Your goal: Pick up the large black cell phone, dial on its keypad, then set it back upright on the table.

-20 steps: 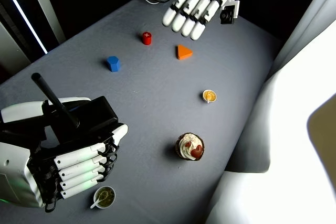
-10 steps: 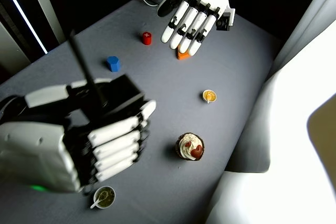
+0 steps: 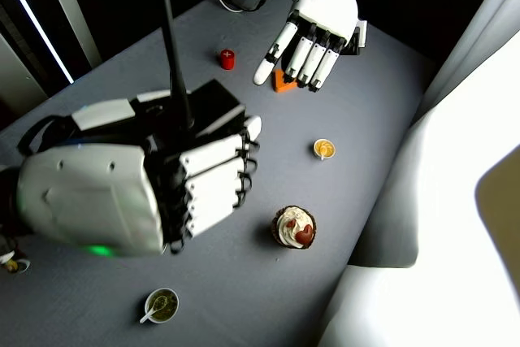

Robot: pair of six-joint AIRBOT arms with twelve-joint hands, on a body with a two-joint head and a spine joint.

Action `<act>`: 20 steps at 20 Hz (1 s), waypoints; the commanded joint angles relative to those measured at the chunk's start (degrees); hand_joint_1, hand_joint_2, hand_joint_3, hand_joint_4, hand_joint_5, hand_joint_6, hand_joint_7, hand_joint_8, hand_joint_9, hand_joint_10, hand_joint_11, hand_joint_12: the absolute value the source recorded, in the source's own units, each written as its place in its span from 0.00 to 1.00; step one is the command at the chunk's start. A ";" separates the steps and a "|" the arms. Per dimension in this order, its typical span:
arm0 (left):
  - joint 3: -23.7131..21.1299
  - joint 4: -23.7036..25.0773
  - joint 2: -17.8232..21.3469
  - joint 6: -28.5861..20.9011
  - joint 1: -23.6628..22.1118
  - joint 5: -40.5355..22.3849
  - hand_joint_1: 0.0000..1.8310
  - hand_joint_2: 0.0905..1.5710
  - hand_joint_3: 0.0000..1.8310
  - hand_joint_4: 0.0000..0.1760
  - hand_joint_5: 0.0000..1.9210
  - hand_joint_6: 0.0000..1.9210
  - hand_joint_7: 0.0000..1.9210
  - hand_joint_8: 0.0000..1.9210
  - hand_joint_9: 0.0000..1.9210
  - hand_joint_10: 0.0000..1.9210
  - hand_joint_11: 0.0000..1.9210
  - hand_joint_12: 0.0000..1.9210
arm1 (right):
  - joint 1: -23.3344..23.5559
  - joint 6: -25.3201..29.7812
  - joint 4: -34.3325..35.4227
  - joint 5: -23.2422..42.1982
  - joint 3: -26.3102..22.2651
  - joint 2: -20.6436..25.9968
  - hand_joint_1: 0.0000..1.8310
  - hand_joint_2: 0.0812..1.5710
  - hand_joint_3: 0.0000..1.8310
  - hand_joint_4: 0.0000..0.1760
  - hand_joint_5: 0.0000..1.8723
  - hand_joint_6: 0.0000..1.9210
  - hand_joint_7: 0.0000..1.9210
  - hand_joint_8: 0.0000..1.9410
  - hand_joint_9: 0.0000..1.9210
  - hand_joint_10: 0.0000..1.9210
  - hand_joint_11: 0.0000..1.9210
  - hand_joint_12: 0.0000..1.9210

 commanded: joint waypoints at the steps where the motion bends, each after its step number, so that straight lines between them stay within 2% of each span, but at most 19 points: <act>1: -0.60 -5.34 -0.18 0.57 -1.63 -1.33 0.79 0.82 0.00 0.77 0.01 0.00 0.30 0.91 0.27 0.88 0.00 0.96 | 2.11 1.02 1.13 7.32 0.06 0.99 0.81 0.69 0.00 0.00 0.54 0.36 0.47 0.52 0.46 0.63 0.43 0.85; 2: -1.12 -5.37 -0.44 0.83 -1.63 -0.44 0.79 0.83 0.00 0.73 0.02 0.00 0.31 0.89 0.25 0.93 0.06 0.99 | 3.85 1.02 0.17 6.29 -0.13 1.37 0.81 0.69 0.00 0.00 0.54 0.36 0.48 0.51 0.47 0.61 0.43 0.85; 3: -1.34 -5.55 -0.70 1.25 -1.61 0.29 0.73 0.82 0.00 0.81 0.01 0.00 0.33 0.85 0.18 0.71 0.01 0.92 | 4.64 1.02 -0.21 5.50 -0.26 1.43 0.81 0.69 0.00 0.00 0.55 0.35 0.49 0.49 0.48 0.60 0.44 0.84; 4: -1.42 -5.60 -1.04 1.78 -1.61 1.05 0.78 0.81 0.01 0.82 0.01 0.00 0.31 0.89 0.26 0.83 0.00 0.98 | 5.12 1.02 -0.29 5.28 -0.25 1.41 0.81 0.68 0.00 0.00 0.55 0.34 0.48 0.50 0.48 0.60 0.44 0.83; 5: -1.41 -5.74 -1.39 2.30 -1.61 1.66 0.79 0.81 0.01 0.81 0.00 0.00 0.30 0.90 0.27 0.86 0.00 1.00 | 5.62 1.02 -0.37 5.12 -0.13 1.31 0.81 0.68 0.00 0.00 0.55 0.35 0.48 0.50 0.48 0.60 0.45 0.83; 6: -1.37 -5.94 -1.76 2.62 -1.61 2.42 0.79 0.81 0.01 0.79 0.00 0.00 0.30 0.90 0.27 0.87 0.01 1.00 | 6.10 0.97 -0.57 4.85 0.05 1.15 0.81 0.69 0.00 0.00 0.55 0.35 0.48 0.50 0.48 0.60 0.44 0.83; 8: -1.33 -6.84 -2.64 3.59 -1.61 3.96 0.79 0.82 0.01 0.78 0.00 0.00 0.30 0.94 0.28 0.84 0.10 1.00 | 6.82 0.97 -0.93 4.35 0.19 1.04 0.81 0.68 0.00 0.00 0.57 0.31 0.50 0.47 0.47 0.60 0.43 0.83; 9: -1.29 -7.08 -3.07 4.07 -1.62 4.65 0.79 0.82 0.01 0.85 0.00 0.00 0.30 0.91 0.27 0.86 0.02 0.96 | 6.99 0.97 -1.08 4.20 0.25 0.98 0.81 0.69 0.00 0.00 0.56 0.35 0.49 0.49 0.47 0.61 0.43 0.84; 10: -1.20 -7.18 -3.58 4.37 -1.63 5.24 0.79 0.82 0.00 0.87 0.00 0.00 0.30 0.90 0.28 0.86 0.00 0.93 | 7.04 0.96 -1.15 4.17 0.29 0.92 0.81 0.69 0.00 0.00 0.54 0.36 0.47 0.52 0.46 0.63 0.43 0.84; 11: -1.14 -7.41 -4.11 4.73 -1.63 5.83 0.79 0.82 0.00 0.86 0.00 0.00 0.30 0.94 0.27 0.85 0.01 0.99 | 7.05 0.82 -1.23 4.12 0.30 0.87 0.76 0.69 0.00 0.00 0.54 0.39 0.49 0.52 0.47 0.68 0.43 0.72; 12: -1.14 -7.60 -4.37 5.13 -1.62 6.18 0.79 0.83 0.01 0.86 0.00 0.00 0.29 0.94 0.27 0.87 0.09 1.00 | 7.05 0.70 -1.27 4.11 0.30 0.83 0.75 0.69 0.00 0.00 0.55 0.39 0.49 0.53 0.46 0.70 0.43 0.69; 13: -1.16 -7.93 -4.94 5.67 -1.63 6.88 0.79 0.83 0.01 0.82 0.00 0.00 0.28 0.92 0.26 0.93 0.17 1.00 | 7.05 0.48 -1.27 4.11 0.26 0.79 0.75 0.70 0.00 0.00 0.54 0.39 0.48 0.54 0.46 0.71 0.43 0.69; 14: -1.16 -8.15 -5.24 5.91 -1.66 7.19 0.79 0.83 0.01 0.83 0.00 0.00 0.28 0.91 0.26 0.93 0.22 1.00 | 7.07 0.47 -1.28 4.11 0.24 0.80 0.75 0.69 0.00 0.00 0.55 0.38 0.49 0.52 0.46 0.70 0.43 0.68; 15: -1.28 -8.60 -5.62 6.15 -1.70 7.75 0.79 0.82 0.01 0.88 0.00 0.00 0.29 0.92 0.26 0.90 0.19 1.00 | 7.14 0.47 -1.28 4.11 0.25 0.80 0.75 0.69 0.00 0.00 0.56 0.37 0.51 0.49 0.47 0.69 0.44 0.67; 17: -1.83 -9.26 -6.23 6.89 -1.85 9.08 0.79 0.82 0.01 0.88 0.00 0.00 0.29 0.91 0.27 0.90 0.21 1.00 | 7.26 0.47 -1.28 4.11 0.29 0.82 0.75 0.69 0.00 0.00 0.56 0.36 0.51 0.50 0.48 0.68 0.45 0.66; 18: -2.21 -9.41 -6.48 7.26 -2.04 9.77 0.79 0.82 0.01 0.85 0.00 0.00 0.30 0.92 0.27 0.88 0.17 1.00 | 7.26 0.44 -1.28 4.11 0.29 0.83 0.75 0.69 0.00 0.00 0.55 0.37 0.50 0.51 0.48 0.69 0.45 0.66; 19: -2.91 -9.54 -6.63 7.64 -2.25 10.50 0.79 0.83 0.01 0.87 0.00 0.00 0.29 0.91 0.26 0.92 0.18 1.00 | 7.26 0.34 -1.28 4.11 0.28 0.83 0.75 0.69 0.00 0.00 0.55 0.37 0.50 0.51 0.48 0.67 0.46 0.65; 20: -3.47 -9.54 -6.71 7.75 -2.41 10.98 0.79 0.83 0.01 0.85 0.00 0.00 0.28 0.88 0.25 0.98 0.23 1.00 | 7.26 0.29 -1.29 4.11 0.28 0.83 0.80 0.68 0.00 0.00 0.56 0.34 0.51 0.47 0.48 0.61 0.45 0.79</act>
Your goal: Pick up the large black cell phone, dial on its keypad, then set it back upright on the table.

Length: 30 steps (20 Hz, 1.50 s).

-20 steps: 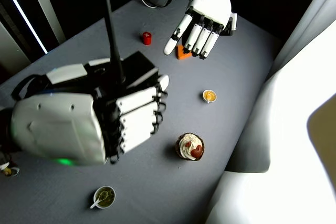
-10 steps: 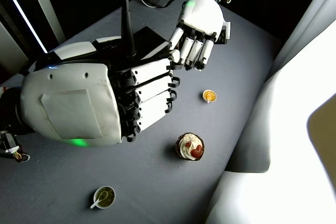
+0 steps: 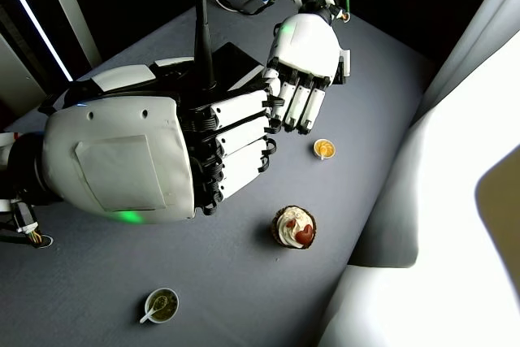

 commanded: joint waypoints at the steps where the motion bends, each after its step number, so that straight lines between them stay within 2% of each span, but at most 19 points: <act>1: -0.81 -4.25 -0.12 0.45 -2.05 -3.12 0.79 0.83 0.01 0.86 0.00 0.00 0.28 0.85 0.26 1.00 0.27 1.00 | 0.90 1.18 1.68 8.30 0.32 0.82 0.81 0.68 0.00 0.00 0.56 0.34 0.50 0.47 0.48 0.60 0.44 0.82; 2: -1.24 -4.25 -0.16 0.60 -2.32 -2.86 0.72 0.84 0.01 0.84 0.00 0.00 0.29 0.89 0.33 1.00 0.28 1.00 | 0.90 1.08 1.68 8.30 0.32 0.81 0.81 0.68 0.00 0.00 0.55 0.34 0.50 0.48 0.47 0.61 0.44 0.84; 3: -1.79 -4.25 -0.17 0.56 -2.53 -2.67 0.70 0.84 0.01 0.78 0.00 0.00 0.29 0.89 0.35 1.00 0.29 1.00 | 0.90 1.06 1.68 8.30 0.30 0.80 0.76 0.69 0.00 0.00 0.55 0.37 0.50 0.49 0.47 0.68 0.43 0.72; 4: -2.25 -4.33 -0.17 0.38 -2.60 -2.56 0.77 0.83 0.02 0.77 0.00 0.00 0.28 0.86 0.28 1.00 0.26 1.00 | 0.90 1.06 1.68 8.32 0.16 0.87 0.76 0.69 0.00 0.00 0.55 0.38 0.50 0.49 0.48 0.68 0.45 0.67; 6: -2.43 -4.41 0.22 0.23 -2.58 -2.91 0.79 0.83 0.02 0.78 0.00 0.00 0.28 0.86 0.26 1.00 0.24 1.00 | 0.88 1.06 1.68 8.33 -0.08 0.99 0.81 0.68 0.00 0.00 0.56 0.34 0.50 0.45 0.48 0.61 0.44 0.83; 8: -2.13 -4.40 0.90 0.24 -2.26 -3.25 0.79 0.83 0.02 0.78 0.00 0.00 0.28 0.85 0.26 1.00 0.22 1.00 | 0.89 1.06 1.68 8.33 -0.09 1.00 0.81 0.69 0.00 0.00 0.57 0.32 0.50 0.47 0.46 0.63 0.43 0.85; 9: -1.59 -4.35 1.67 0.09 -1.78 -3.84 0.79 0.82 0.03 0.75 0.00 0.00 0.28 0.85 0.26 1.00 0.23 1.00 | 0.89 1.06 1.69 8.34 -0.05 1.03 0.77 0.68 0.00 0.00 0.58 0.33 0.51 0.48 0.47 0.67 0.44 0.72; 10: -1.12 -4.32 2.21 -0.23 -1.30 -4.27 0.79 0.82 0.03 0.72 0.00 0.00 0.27 0.86 0.26 1.00 0.25 1.00 | 0.89 1.06 1.69 8.34 -0.04 1.02 0.80 0.69 0.00 0.00 0.57 0.30 0.49 0.49 0.47 0.63 0.43 0.83; 12: 0.03 -4.32 3.52 -0.34 -0.17 -5.56 0.79 0.82 0.03 0.72 0.00 0.00 0.27 0.86 0.26 1.00 0.25 1.00 | 0.89 1.06 1.69 8.35 -0.03 1.03 0.80 0.69 0.00 0.00 0.57 0.30 0.49 0.49 0.47 0.63 0.43 0.83; 13: 0.41 -4.32 4.07 -0.41 0.32 -6.12 0.79 0.75 0.14 0.76 0.00 0.00 0.28 0.86 0.27 1.00 0.24 1.00 | 0.90 1.06 1.69 8.35 0.00 1.01 0.76 0.68 0.00 0.00 0.58 0.33 0.50 0.49 0.48 0.67 0.44 0.70; 15: 0.66 -4.32 4.97 -0.49 0.95 -6.71 0.72 0.78 0.11 0.76 0.00 0.00 0.29 0.89 0.33 1.00 0.28 1.00 | 0.93 1.02 1.69 8.36 0.04 0.97 0.76 0.69 0.00 0.00 0.57 0.35 0.50 0.51 0.47 0.69 0.44 0.66; 16: 0.61 -4.32 5.25 -0.56 1.08 -6.89 0.79 0.68 0.25 0.78 0.00 0.00 0.28 0.89 0.28 1.00 0.22 1.00 | 0.92 0.85 1.69 8.42 0.08 0.91 0.75 0.69 0.00 0.00 0.56 0.35 0.49 0.53 0.46 0.70 0.44 0.67; 18: 0.38 -4.43 4.99 -0.83 1.00 -6.63 0.79 0.73 0.18 0.75 0.00 0.00 0.29 0.95 0.26 0.91 0.07 1.00 | 0.92 0.85 1.70 8.44 0.18 0.80 0.81 0.69 0.00 0.00 0.55 0.35 0.48 0.49 0.45 0.64 0.43 0.85; 20: -0.26 -5.39 4.31 -0.54 0.80 -5.60 0.79 0.73 0.18 0.84 0.00 0.00 0.28 0.93 0.26 0.93 0.12 1.00 | 0.93 0.85 1.70 8.44 0.18 0.79 0.76 0.69 0.00 0.00 0.54 0.41 0.49 0.50 0.47 0.68 0.44 0.72; 21: -0.66 -5.90 3.92 -0.39 0.57 -5.09 0.79 0.71 0.22 0.77 0.00 0.00 0.28 0.91 0.26 0.99 0.20 1.00 | 0.93 0.85 1.70 8.44 0.18 0.78 0.75 0.70 0.00 0.00 0.53 0.42 0.47 0.53 0.47 0.69 0.45 0.68; 22: -1.23 -6.23 3.34 -0.27 0.27 -4.43 0.79 0.71 0.22 0.78 0.00 0.00 0.28 0.90 0.27 1.00 0.21 1.00 | 0.92 0.85 1.71 8.48 0.19 0.78 0.80 0.69 0.00 0.00 0.53 0.37 0.47 0.53 0.46 0.65 0.44 0.81; 26: -2.73 -7.92 0.85 0.56 -0.52 -2.48 0.79 0.72 0.20 0.78 0.00 0.00 0.27 0.88 0.28 1.00 0.18 1.00 | 0.92 0.69 1.71 8.58 0.19 0.75 0.81 0.68 0.00 0.00 0.56 0.32 0.49 0.50 0.47 0.61 0.44 0.83; 28: -2.97 -8.14 0.03 0.52 -0.98 -2.40 0.79 0.72 0.20 0.72 0.00 0.00 0.28 0.87 0.28 1.00 0.22 1.00 | 0.92 0.66 1.71 8.62 0.20 0.78 0.75 0.69 0.00 0.00 0.55 0.40 0.48 0.52 0.48 0.67 0.46 0.67; 30: -3.36 -8.13 0.07 0.48 -1.07 -2.19 0.79 0.71 0.20 0.71 0.00 0.00 0.29 0.86 0.28 1.00 0.28 1.00 | 0.91 0.65 1.71 8.80 0.13 0.82 0.81 0.69 0.00 0.00 0.54 0.36 0.48 0.51 0.47 0.62 0.43 0.84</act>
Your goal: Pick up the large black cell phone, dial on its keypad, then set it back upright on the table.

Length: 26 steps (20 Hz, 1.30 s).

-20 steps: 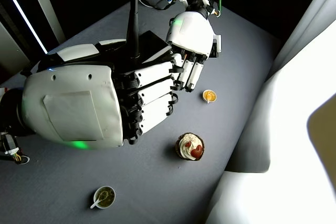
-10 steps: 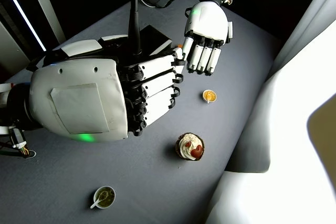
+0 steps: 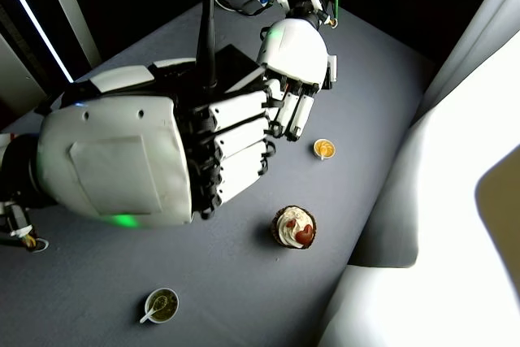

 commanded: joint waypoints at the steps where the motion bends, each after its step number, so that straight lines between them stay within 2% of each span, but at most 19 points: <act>1: -0.54 -3.81 0.31 0.13 -1.53 -5.01 0.79 0.71 0.21 0.76 0.00 0.00 0.29 0.86 0.27 1.00 0.26 1.00 | 0.93 1.46 1.18 8.67 0.00 0.69 0.81 0.68 0.00 0.00 0.56 0.34 0.49 0.49 0.48 0.60 0.43 0.84; 5: -1.53 -3.79 4.97 -2.33 0.41 -7.52 0.79 0.73 0.20 0.83 0.00 0.00 0.27 0.91 0.25 1.00 0.20 1.00 | 0.73 1.46 1.56 8.67 -0.20 0.98 0.81 0.68 0.00 0.00 0.55 0.35 0.49 0.49 0.48 0.59 0.44 0.83; 6: -1.17 -3.79 5.89 -3.80 1.11 -9.73 0.79 0.75 0.15 0.85 0.00 0.00 0.28 0.92 0.26 0.93 0.17 1.00 | 0.59 1.46 1.58 8.67 -0.27 1.09 0.81 0.69 0.00 0.00 0.54 0.36 0.48 0.51 0.48 0.60 0.44 0.84; 7: -0.51 -3.78 6.49 -6.10 1.98 -12.63 0.79 0.78 0.10 0.84 0.00 0.00 0.28 0.93 0.26 0.92 0.15 1.00 | 0.40 1.46 1.58 8.67 -0.27 1.22 0.81 0.69 0.00 0.00 0.54 0.36 0.47 0.52 0.48 0.60 0.44 0.83; 8: 0.41 -3.78 6.78 -9.55 2.73 -16.60 0.79 0.78 0.09 0.81 0.01 0.00 0.28 0.90 0.26 0.95 0.20 1.00 | 0.15 1.46 1.61 8.67 -0.15 1.32 0.76 0.69 0.00 0.00 0.54 0.39 0.48 0.54 0.48 0.67 0.45 0.72; 10: 0.83 -3.78 7.15 -17.17 3.40 -20.87 0.79 0.78 0.08 0.81 0.01 0.00 0.29 0.92 0.27 0.89 0.19 1.00 | -0.66 1.47 1.65 8.71 0.76 1.20 0.75 0.69 0.00 0.00 0.54 0.41 0.49 0.52 0.47 0.69 0.44 0.68; 11: 0.87 -3.86 7.17 -19.85 3.42 -22.13 0.79 0.79 0.05 0.83 0.00 0.00 0.30 0.93 0.28 0.85 0.17 1.00 | -0.94 1.47 1.72 8.92 1.09 1.08 0.75 0.69 0.00 0.00 0.54 0.41 0.48 0.53 0.47 0.70 0.44 0.68; 12: 0.46 -5.11 7.32 -24.63 3.41 -22.79 0.79 0.79 0.04 0.84 0.01 0.00 0.30 0.94 0.28 0.84 0.17 1.00 | -1.39 1.47 1.88 9.38 1.36 0.98 0.80 0.69 0.00 0.00 0.55 0.38 0.48 0.49 0.48 0.62 0.44 0.80; 13: 0.21 -6.28 7.38 -26.90 3.41 -22.87 0.79 0.77 0.10 0.79 0.01 0.00 0.29 0.90 0.27 0.93 0.20 1.00 | -1.56 1.47 1.90 9.42 1.37 1.01 0.81 0.69 0.00 0.00 0.55 0.35 0.47 0.52 0.47 0.62 0.44 0.83; 14: -0.53 -8.37 7.43 -29.83 3.20 -22.06 0.79 0.70 0.22 0.80 0.01 0.00 0.29 0.91 0.27 0.98 0.20 1.00 | -1.80 1.47 1.90 9.44 1.35 1.05 0.81 0.69 0.00 0.00 0.55 0.33 0.48 0.51 0.47 0.61 0.44 0.84; 15: -1.28 -10.10 7.43 -31.84 2.75 -20.81 0.80 0.65 0.31 0.77 0.01 0.00 0.30 0.90 0.29 1.00 0.23 1.00 | -1.92 1.47 1.96 9.44 1.39 1.01 0.81 0.69 0.00 0.00 0.55 0.35 0.47 0.52 0.46 0.62 0.44 0.84; 16: -1.70 -9.50 7.43 -34.13 1.60 -19.69 0.71 0.70 0.21 0.73 0.01 0.00 0.32 0.88 0.35 1.00 0.24 1.00 | -2.12 1.47 1.98 9.44 1.40 0.99 0.81 0.69 0.00 0.00 0.55 0.34 0.48 0.51 0.46 0.62 0.44 0.83; 18: -2.07 -6.74 7.55 -36.48 -0.67 -18.16 0.71 0.71 0.20 0.70 0.02 0.00 0.32 0.88 0.36 1.00 0.26 1.00 | -2.75 1.48 2.02 9.63 1.39 1.06 0.81 0.68 0.00 0.00 0.55 0.38 0.50 0.44 0.48 0.60 0.44 0.83; 19: -2.06 -5.98 7.82 -38.10 -1.15 -17.60 0.71 0.73 0.16 0.67 0.01 0.00 0.32 0.88 0.36 1.00 0.33 1.00 | -3.08 1.49 2.09 9.89 1.36 1.06 0.77 0.68 0.00 0.00 0.57 0.37 0.52 0.44 0.49 0.64 0.45 0.70; 20: -2.02 -7.59 8.07 -38.18 -1.11 -17.57 0.71 0.74 0.15 0.68 0.02 0.00 0.32 0.87 0.37 1.00 0.36 1.00 | -3.37 1.52 2.11 9.95 1.24 1.10 0.80 0.67 0.00 0.00 0.58 0.32 0.53 0.41 0.50 0.58 0.45 0.79; 21: -1.91 -8.46 8.54 -38.22 -0.48 -17.57 0.71 0.76 0.11 0.69 0.02 0.00 0.32 0.87 0.37 1.00 0.37 1.00 | -3.77 1.57 2.12 9.97 1.15 1.21 0.77 0.67 0.00 0.00 0.57 0.36 0.54 0.42 0.50 0.64 0.45 0.71; 24: -0.77 -11.74 8.66 -38.14 1.01 -19.00 0.71 0.77 0.07 0.73 0.04 0.00 0.33 0.85 0.36 1.00 0.35 1.00 | -4.70 1.70 2.31 10.83 1.36 1.13 0.76 0.68 0.00 0.00 0.55 0.38 0.54 0.43 0.49 0.66 0.45 0.67; 25: -0.53 -12.27 8.70 -38.14 1.99 -19.52 0.70 0.81 0.04 0.53 0.04 0.00 0.30 0.87 0.32 1.00 0.32 1.00 | -5.30 1.80 2.37 11.55 1.58 0.99 0.76 0.68 0.00 0.00 0.55 0.37 0.53 0.45 0.48 0.68 0.45 0.68; 26: 0.07 -12.38 8.65 -38.26 2.66 -20.42 0.70 0.81 0.04 0.53 0.04 0.00 0.30 0.87 0.32 1.00 0.32 1.00 | -5.77 1.82 2.41 11.94 1.75 0.94 0.76 0.68 0.00 0.00 0.55 0.37 0.53 0.45 0.48 0.68 0.45 0.68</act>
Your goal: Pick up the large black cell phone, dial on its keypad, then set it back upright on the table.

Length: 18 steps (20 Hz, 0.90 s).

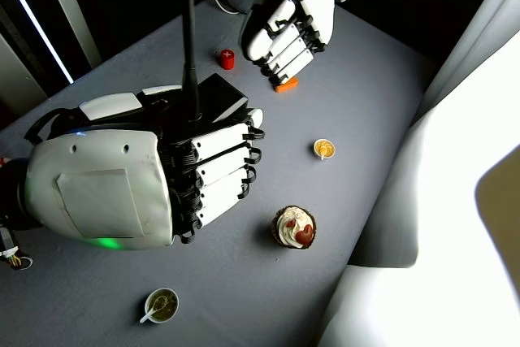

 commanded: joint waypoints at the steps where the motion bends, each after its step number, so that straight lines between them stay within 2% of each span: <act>1: 0.18 -5.36 0.26 -0.65 -0.16 -5.96 0.69 0.83 0.02 0.41 0.06 0.00 0.29 0.89 0.31 1.00 0.29 1.00 | 0.32 1.20 1.74 9.04 0.44 0.79 0.76 0.68 0.00 0.00 0.55 0.37 0.52 0.49 0.48 0.68 0.45 0.67; 2: 0.71 -6.86 0.33 -0.66 1.16 -6.52 0.68 0.85 0.01 0.21 0.11 0.01 0.28 0.90 0.29 1.00 0.22 1.00 | 0.07 1.23 1.76 9.24 0.55 0.75 0.75 0.70 0.00 0.00 0.53 0.39 0.49 0.55 0.46 0.70 0.45 0.67; 3: 1.61 -7.36 0.32 -0.69 1.86 -7.22 0.68 0.84 0.00 0.04 0.18 0.01 0.30 0.88 0.29 0.98 0.16 1.00 | -0.12 1.26 1.78 9.40 0.60 0.76 0.75 0.70 0.00 0.00 0.53 0.38 0.48 0.58 0.45 0.73 0.45 0.70; 4: 2.63 -8.17 0.27 -0.70 2.28 -7.83 0.49 0.81 0.00 0.00 0.23 0.01 0.32 0.80 0.30 0.93 0.15 0.98 | -0.31 1.33 1.78 9.66 0.67 0.77 0.75 0.71 0.00 0.00 0.53 0.40 0.47 0.59 0.44 0.73 0.43 0.71; 6: 4.34 -10.12 0.10 -0.84 3.11 -8.66 0.41 0.77 0.00 0.00 0.30 0.01 0.35 0.58 0.32 0.79 0.19 0.89 | -0.69 1.74 1.78 10.11 1.03 0.58 0.75 0.71 0.00 0.00 0.52 0.40 0.47 0.58 0.44 0.73 0.43 0.69; 7: 5.34 -12.69 -0.04 -0.86 3.43 -9.32 0.24 0.86 0.00 0.00 0.28 0.00 0.38 0.25 0.35 0.52 0.23 0.72 | -1.08 2.18 1.78 10.61 1.37 0.45 0.80 0.69 0.00 0.00 0.54 0.36 0.49 0.51 0.47 0.64 0.42 0.82; 8: 5.96 -14.58 -0.08 -0.89 3.46 -9.79 0.19 0.85 0.00 0.00 0.27 0.00 0.41 0.13 0.37 0.39 0.22 0.67 | -1.52 2.71 1.78 11.16 1.73 0.30 0.76 0.69 0.00 0.00 0.53 0.40 0.50 0.50 0.47 0.68 0.43 0.72; 9: 6.27 -15.47 -0.09 -0.91 3.39 -10.05 0.12 0.83 0.00 0.00 0.27 0.00 0.37 0.04 0.35 0.25 0.16 0.63 | -1.79 2.97 1.81 11.58 2.01 0.14 0.80 0.69 0.00 0.00 0.55 0.33 0.49 0.51 0.47 0.63 0.44 0.81; 10: 6.58 -15.55 -0.09 -0.96 3.11 -10.08 0.08 0.82 0.00 0.00 0.27 0.00 0.33 0.01 0.33 0.13 0.16 0.54 | -2.07 3.23 1.86 11.98 2.34 -0.06 0.76 0.69 0.00 0.00 0.54 0.38 0.50 0.52 0.47 0.68 0.43 0.72; 11: 6.29 -15.48 0.06 -0.98 2.85 -10.04 0.05 0.81 0.00 0.00 0.26 0.00 0.30 0.00 0.31 0.05 0.13 0.49 | -2.31 3.48 2.02 12.41 2.56 -0.17 0.75 0.70 0.00 0.00 0.53 0.40 0.49 0.54 0.46 0.71 0.44 0.70; 12: 6.47 -15.34 0.07 -1.01 2.38 -10.00 0.05 0.81 0.00 0.00 0.26 0.00 0.30 0.00 0.31 0.05 0.13 0.49 | -2.52 3.54 2.45 12.87 2.63 -0.23 0.75 0.70 0.00 0.00 0.53 0.40 0.49 0.54 0.46 0.71 0.44 0.70; 13: 6.52 -15.69 0.12 -1.13 2.33 -10.09 0.00 0.77 0.00 0.00 0.21 0.00 0.22 0.00 0.21 0.00 0.01 0.41 | -2.63 3.59 2.78 13.28 2.76 -0.40 0.80 0.70 0.00 0.00 0.53 0.36 0.49 0.51 0.46 0.65 0.42 0.82; 14: 6.55 -15.70 0.19 -1.15 2.35 -10.10 0.00 0.76 0.00 0.00 0.20 0.00 0.21 0.00 0.20 0.00 0.00 0.38 | -2.88 3.71 2.84 13.78 2.91 -0.49 0.76 0.69 0.00 0.00 0.54 0.38 0.50 0.52 0.47 0.69 0.43 0.72; 15: 6.31 -15.73 0.40 -1.15 3.05 -9.91 0.00 0.73 0.00 0.00 0.18 0.00 0.18 0.00 0.17 0.00 0.00 0.33 | -3.38 3.90 2.84 14.81 3.26 -0.75 0.76 0.69 0.00 0.00 0.55 0.37 0.52 0.49 0.48 0.67 0.45 0.65; 17: 6.34 -13.48 0.48 -0.94 3.57 -9.40 0.00 0.71 0.00 0.01 0.17 0.00 0.16 0.00 0.13 0.00 0.00 0.28 | -4.12 4.19 2.84 16.11 3.77 -1.19 0.76 0.68 0.00 0.00 0.53 0.42 0.55 0.43 0.49 0.66 0.45 0.65; 18: 6.34 -12.10 0.51 -0.88 3.71 -9.26 0.00 0.71 0.00 0.01 0.17 0.00 0.16 0.00 0.13 0.00 0.00 0.28 | -4.51 4.41 2.84 16.77 3.97 -1.30 0.76 0.68 0.00 0.00 0.53 0.42 0.55 0.43 0.49 0.66 0.45 0.65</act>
